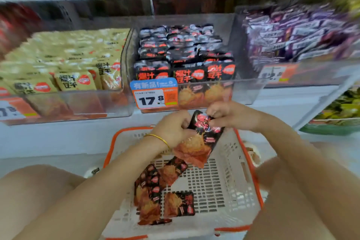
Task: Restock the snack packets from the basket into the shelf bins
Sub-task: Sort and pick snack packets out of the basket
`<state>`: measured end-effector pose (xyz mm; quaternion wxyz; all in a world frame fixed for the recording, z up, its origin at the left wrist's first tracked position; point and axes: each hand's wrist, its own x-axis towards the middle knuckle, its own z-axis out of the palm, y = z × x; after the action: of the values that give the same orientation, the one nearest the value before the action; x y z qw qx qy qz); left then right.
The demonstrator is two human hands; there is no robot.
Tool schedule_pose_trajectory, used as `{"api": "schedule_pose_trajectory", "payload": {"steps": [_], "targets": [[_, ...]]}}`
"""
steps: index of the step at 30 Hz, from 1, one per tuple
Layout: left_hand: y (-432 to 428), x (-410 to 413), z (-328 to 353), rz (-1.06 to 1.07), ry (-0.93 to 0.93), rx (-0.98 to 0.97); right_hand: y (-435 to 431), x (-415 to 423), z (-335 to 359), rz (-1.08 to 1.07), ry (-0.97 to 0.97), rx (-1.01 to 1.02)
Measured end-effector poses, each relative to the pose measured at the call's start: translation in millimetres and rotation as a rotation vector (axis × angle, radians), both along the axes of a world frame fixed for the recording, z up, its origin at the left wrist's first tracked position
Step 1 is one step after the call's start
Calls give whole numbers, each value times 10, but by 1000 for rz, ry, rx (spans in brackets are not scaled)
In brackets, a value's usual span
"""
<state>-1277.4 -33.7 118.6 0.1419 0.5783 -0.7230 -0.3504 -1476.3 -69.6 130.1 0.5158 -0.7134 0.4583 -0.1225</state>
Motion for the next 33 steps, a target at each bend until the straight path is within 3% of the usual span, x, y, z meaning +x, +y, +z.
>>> {"api": "schedule_pose_trajectory", "payload": {"steps": [6,10,12,14,18,20,25,28,33], "targets": [[-195,-468,932,-14,200,-228,-30,-384,1127,0,186,-249],[-463,-680,1359,68,333,-381,-244,-612,1607,-263,111,-527],[-615,-722,1471,70,188,-490,-435,-676,1737,-401,120,-745],[-819,-731,1495,42,-55,-576,-633,-618,1774,-471,293,-932],[-1365,-761,1378,-16,-435,-495,-1068,-345,1568,-443,744,-1033],[-1606,-771,1280,-35,-538,-438,-1328,-268,1392,-431,881,-1033],[-2023,-820,1007,-80,-634,-303,-1986,-112,1057,-418,978,-894],[-2144,-849,892,-96,-631,-274,-2203,-48,992,-415,1022,-950],[-2212,-826,807,-106,-596,-271,-2474,-86,911,-143,1179,-976]]}}
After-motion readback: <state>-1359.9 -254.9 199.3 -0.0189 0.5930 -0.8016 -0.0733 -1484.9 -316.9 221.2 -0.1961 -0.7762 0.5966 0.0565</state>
